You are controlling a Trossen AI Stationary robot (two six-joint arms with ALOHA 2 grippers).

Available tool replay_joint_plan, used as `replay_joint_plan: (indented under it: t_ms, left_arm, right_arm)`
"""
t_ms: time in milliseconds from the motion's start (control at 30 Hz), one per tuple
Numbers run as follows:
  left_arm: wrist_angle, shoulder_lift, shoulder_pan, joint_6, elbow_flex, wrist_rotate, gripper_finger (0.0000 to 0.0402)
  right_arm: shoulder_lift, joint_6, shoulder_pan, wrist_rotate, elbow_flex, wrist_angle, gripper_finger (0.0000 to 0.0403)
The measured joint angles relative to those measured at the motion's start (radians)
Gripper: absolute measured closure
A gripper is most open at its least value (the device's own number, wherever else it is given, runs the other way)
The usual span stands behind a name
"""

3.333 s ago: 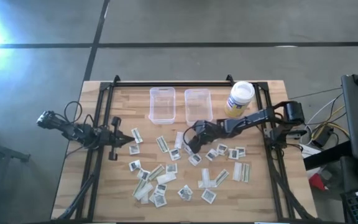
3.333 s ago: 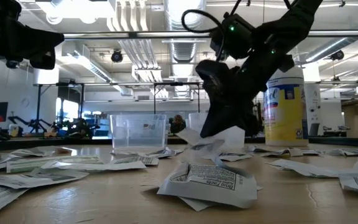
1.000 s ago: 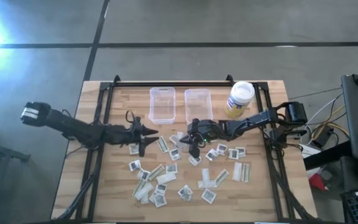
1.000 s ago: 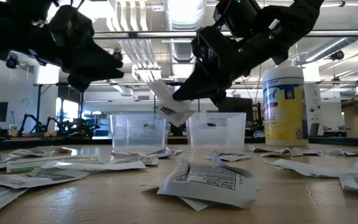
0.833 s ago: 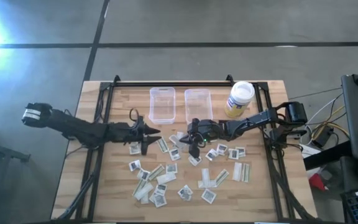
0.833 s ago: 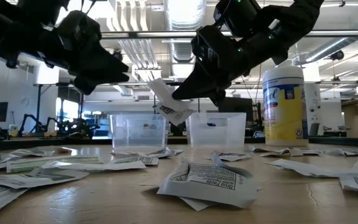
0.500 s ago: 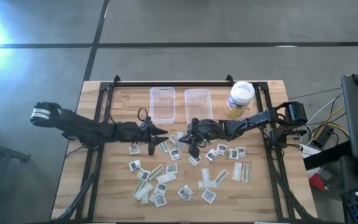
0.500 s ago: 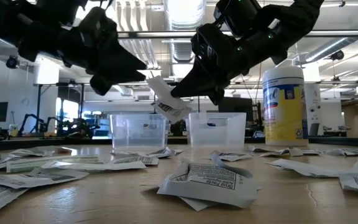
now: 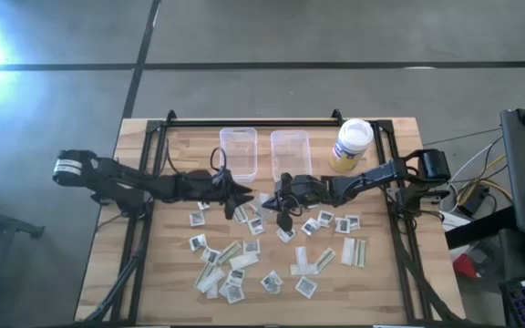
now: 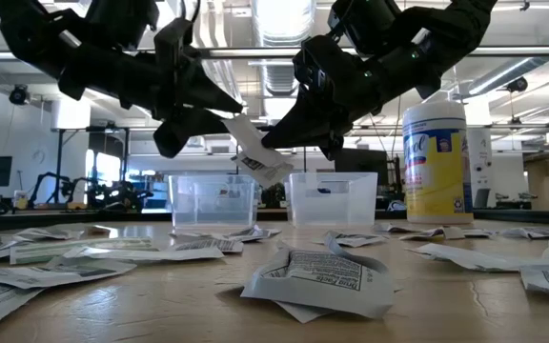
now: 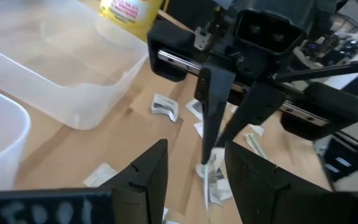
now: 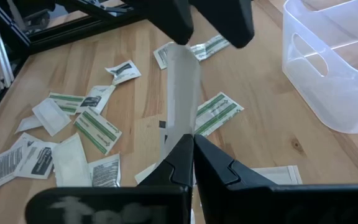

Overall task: Pick & Place First Aid Supplies
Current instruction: Put the green bandage pack into the left transparent bin

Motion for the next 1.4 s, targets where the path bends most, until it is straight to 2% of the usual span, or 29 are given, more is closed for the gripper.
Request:
replay_joint_plan:
  t_ms: [367, 500, 600, 833, 900, 1400]
  left_arm:
    - [-0.004, 0.006, 0.015, 0.028, -0.002, 0.151, 0.025]
    - [-0.003, 0.006, 0.016, 0.037, -0.002, 0.158, 0.0261]
    - [-0.003, 0.007, 0.017, 0.037, -0.002, 0.154, 0.0288]
    - [-0.003, 0.008, 0.019, 0.038, -0.002, 0.152, 0.0384]
    - [-0.003, 0.008, 0.019, 0.04, -0.002, 0.152, 0.0396]
    - [-0.003, 0.008, 0.018, 0.054, -0.002, 0.151, 0.0401]
  right_arm:
    - [0.0, 0.019, 0.0, -0.002, 0.0, 0.003, 0.0394]
    - [0.0, 0.026, 0.0, -0.002, 0.0, 0.003, 0.0394]
    - [0.0, 0.026, 0.0, -0.006, 0.0, 0.003, 0.0394]
    - [0.0, 0.026, 0.0, -0.01, 0.0, 0.003, 0.0394]
    - [0.0, 0.026, 0.0, -0.01, 0.0, 0.002, 0.0394]
    - [-0.001, 0.031, 0.0, -0.01, 0.001, -0.01, 0.0385]
